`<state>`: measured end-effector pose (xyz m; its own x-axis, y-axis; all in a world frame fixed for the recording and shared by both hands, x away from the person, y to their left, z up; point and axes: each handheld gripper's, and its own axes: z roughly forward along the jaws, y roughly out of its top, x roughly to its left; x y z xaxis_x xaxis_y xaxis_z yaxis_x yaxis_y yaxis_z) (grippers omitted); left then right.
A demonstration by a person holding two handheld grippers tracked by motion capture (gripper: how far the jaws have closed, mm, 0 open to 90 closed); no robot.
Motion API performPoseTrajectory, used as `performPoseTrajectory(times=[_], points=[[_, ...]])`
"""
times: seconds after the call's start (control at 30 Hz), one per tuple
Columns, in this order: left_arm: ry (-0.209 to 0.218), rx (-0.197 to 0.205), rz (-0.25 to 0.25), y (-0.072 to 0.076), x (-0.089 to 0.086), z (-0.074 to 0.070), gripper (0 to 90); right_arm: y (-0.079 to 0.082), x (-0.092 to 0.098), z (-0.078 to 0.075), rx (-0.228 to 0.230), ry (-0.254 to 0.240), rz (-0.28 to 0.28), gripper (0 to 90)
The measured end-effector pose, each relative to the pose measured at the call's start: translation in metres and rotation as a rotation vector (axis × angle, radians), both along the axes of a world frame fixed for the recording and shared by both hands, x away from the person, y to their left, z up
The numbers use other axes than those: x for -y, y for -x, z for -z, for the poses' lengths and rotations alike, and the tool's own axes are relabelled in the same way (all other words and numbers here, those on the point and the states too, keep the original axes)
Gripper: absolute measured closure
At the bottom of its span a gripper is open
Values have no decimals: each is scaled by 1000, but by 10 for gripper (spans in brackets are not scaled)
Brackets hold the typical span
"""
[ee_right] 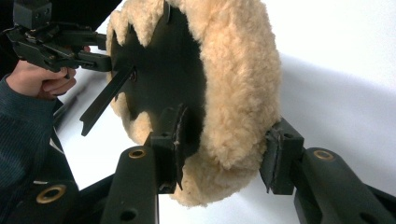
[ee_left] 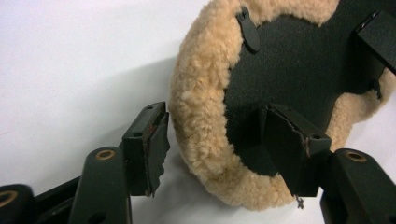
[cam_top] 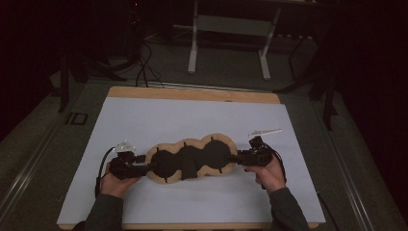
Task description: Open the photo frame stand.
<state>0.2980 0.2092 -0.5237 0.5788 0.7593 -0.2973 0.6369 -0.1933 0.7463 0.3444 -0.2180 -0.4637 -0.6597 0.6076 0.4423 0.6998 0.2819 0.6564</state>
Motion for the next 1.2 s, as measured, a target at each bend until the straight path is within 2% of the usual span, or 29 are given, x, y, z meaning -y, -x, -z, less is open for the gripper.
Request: performPoseTrajectory(times=[0.3, 0.5, 0.73, 1.03, 1.2], points=[[34, -52, 32, -4, 1, 4, 397, 0, 0, 1, 1, 3, -3, 557], [59, -74, 29, -4, -1, 5, 420, 0, 2, 4, 6, 10, -7, 554], [65, -116, 61, -5, -1, 7, 420, 1, 3, 6, 12, 37, -16, 547], [18, -66, 89, 0, 2, 3, 466, 1, 2, 8, 27, 83, -29, 535], [16, -46, 89, 1, 2, 1, 498, 2, 1, 11, 44, 128, -40, 517]])
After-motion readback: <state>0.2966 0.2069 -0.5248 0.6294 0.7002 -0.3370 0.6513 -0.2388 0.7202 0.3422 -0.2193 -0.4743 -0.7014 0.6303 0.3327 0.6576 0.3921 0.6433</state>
